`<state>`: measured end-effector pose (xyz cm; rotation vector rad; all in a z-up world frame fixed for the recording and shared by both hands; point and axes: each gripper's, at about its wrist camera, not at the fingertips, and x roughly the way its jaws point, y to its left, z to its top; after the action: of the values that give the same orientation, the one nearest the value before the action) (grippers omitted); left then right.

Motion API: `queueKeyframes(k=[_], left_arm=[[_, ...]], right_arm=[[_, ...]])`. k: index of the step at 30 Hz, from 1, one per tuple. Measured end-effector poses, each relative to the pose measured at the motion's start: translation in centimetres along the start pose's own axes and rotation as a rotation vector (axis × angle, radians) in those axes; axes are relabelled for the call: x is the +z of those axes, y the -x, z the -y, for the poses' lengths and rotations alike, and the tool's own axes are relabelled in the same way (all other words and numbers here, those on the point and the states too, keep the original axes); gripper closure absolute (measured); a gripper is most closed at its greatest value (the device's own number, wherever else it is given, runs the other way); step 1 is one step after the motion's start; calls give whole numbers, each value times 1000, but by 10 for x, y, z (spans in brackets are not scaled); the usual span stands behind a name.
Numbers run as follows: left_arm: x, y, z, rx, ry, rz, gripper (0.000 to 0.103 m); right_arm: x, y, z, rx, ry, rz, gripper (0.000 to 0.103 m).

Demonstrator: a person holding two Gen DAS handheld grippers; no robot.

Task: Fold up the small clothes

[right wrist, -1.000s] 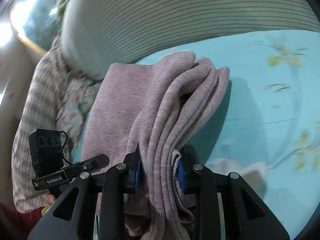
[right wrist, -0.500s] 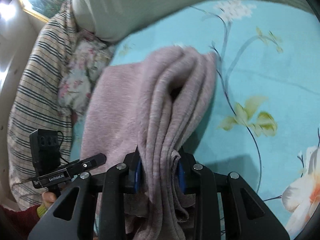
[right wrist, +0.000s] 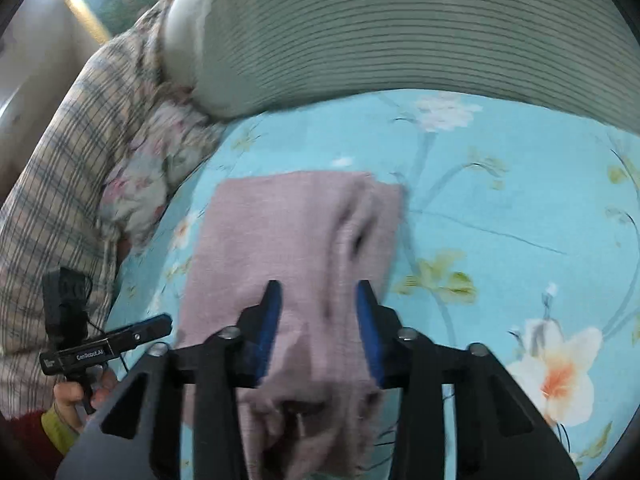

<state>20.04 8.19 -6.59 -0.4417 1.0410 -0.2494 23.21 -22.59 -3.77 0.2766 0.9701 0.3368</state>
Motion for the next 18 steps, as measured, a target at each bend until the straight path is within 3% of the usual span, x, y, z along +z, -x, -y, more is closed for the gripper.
queueKeyframes(k=[5,11,12,13,16,18], left_arm=[[-6,8,23,-52,-59,5,52],[-15,-4,44,-65,-112,-19,52],[-15,-5,45,-69,-114,-21,52],[-15,-7,46,-77,-113,-25,52],[-14,-12,48,-79,-108,-35,52],[-9,-12,52,-88,-112,-29,52]], right_arm=[[-1,-35,9,-25,-29,-72,67],[-1,-51,11,-7,-20,-105,67],[0,-53,14,10,-38,-110,73],[2,-53,17,30,-61,-111,96],[13,-22,23,150,-133,2,96],[17,-3,25,154,-134,63,96]])
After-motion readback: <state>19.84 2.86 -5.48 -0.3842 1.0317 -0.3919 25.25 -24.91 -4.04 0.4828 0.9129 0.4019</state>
